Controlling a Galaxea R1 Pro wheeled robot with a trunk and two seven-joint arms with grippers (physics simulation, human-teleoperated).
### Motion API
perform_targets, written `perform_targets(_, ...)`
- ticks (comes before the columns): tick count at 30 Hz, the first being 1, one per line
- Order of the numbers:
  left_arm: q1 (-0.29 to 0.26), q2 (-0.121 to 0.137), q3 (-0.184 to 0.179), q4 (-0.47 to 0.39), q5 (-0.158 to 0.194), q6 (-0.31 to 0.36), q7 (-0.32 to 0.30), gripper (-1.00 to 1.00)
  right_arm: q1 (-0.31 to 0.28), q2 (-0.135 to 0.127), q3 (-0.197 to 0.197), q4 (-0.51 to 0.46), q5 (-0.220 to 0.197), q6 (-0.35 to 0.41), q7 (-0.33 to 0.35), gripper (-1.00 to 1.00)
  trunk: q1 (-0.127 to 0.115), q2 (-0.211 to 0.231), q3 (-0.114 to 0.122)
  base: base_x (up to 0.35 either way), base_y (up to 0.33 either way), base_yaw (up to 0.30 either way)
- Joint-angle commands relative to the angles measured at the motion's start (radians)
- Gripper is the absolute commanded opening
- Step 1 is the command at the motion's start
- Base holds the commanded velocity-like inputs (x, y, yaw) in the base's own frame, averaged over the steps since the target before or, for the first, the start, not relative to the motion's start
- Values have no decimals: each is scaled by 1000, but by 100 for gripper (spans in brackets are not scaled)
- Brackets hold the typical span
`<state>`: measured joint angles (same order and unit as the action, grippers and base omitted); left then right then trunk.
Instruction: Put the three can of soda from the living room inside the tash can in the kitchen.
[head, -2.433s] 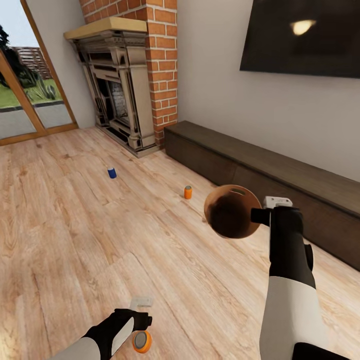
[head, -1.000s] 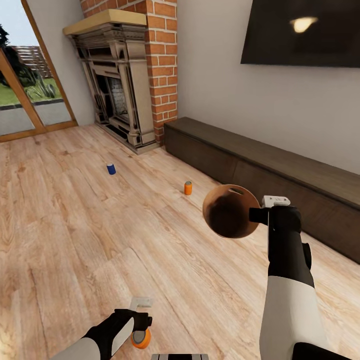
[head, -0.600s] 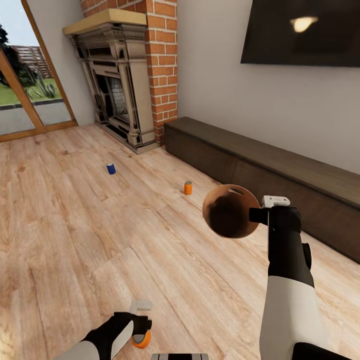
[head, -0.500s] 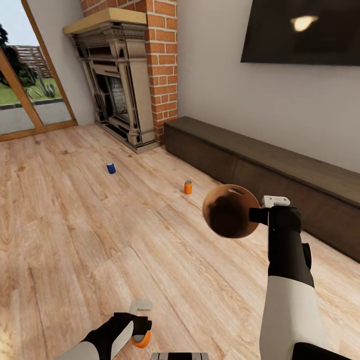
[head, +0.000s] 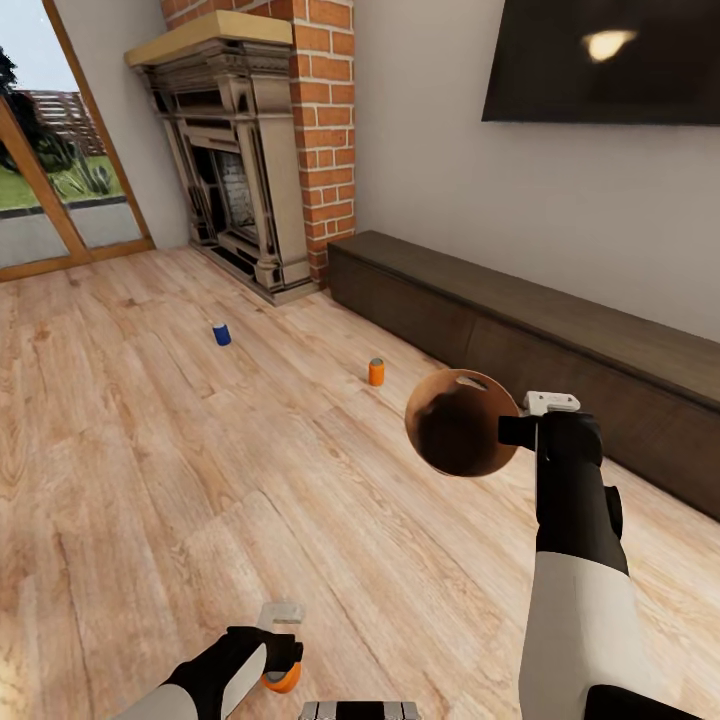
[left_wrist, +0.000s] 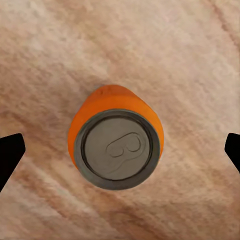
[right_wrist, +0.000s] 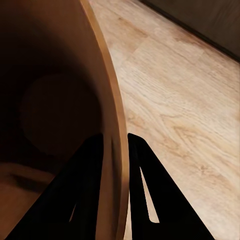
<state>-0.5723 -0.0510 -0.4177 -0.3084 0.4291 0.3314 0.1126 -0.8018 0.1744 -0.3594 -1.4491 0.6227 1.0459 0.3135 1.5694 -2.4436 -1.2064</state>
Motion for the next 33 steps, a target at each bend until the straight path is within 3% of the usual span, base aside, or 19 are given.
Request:
perform_targets(1,0,0,0,0,0,0,0,100,-1,0,0,-1,-15,1,6,-100,4,-7,-3,0,0,0)
perform_targets(8,0,0,0,0,0,0,0,100,-1,0,0,-1,-15,1,6,-100,31,-56,-25,0,0,0)
perform_targets(12,0,0,0,0,1,0,0,100,-1,0,0,0,-15,1,6,-100,32,-57,-40,0,0,0)
perform_targets(20,0,0,1,-1,3,0,-1,100,-1,0,1,0,-15,1,6,-100,32,-57,-40,0,0,0)
perform_targets(27,0,0,0,-1,3,0,-1,100,-1,0,2,1,-15,1,6,-100,36,-59,-68,0,0,0)
perform_targets(33,0,1,1,-1,4,0,-1,100,-1,0,6,1,-15,1,6,-100,36,-59,-68,0,0,0)
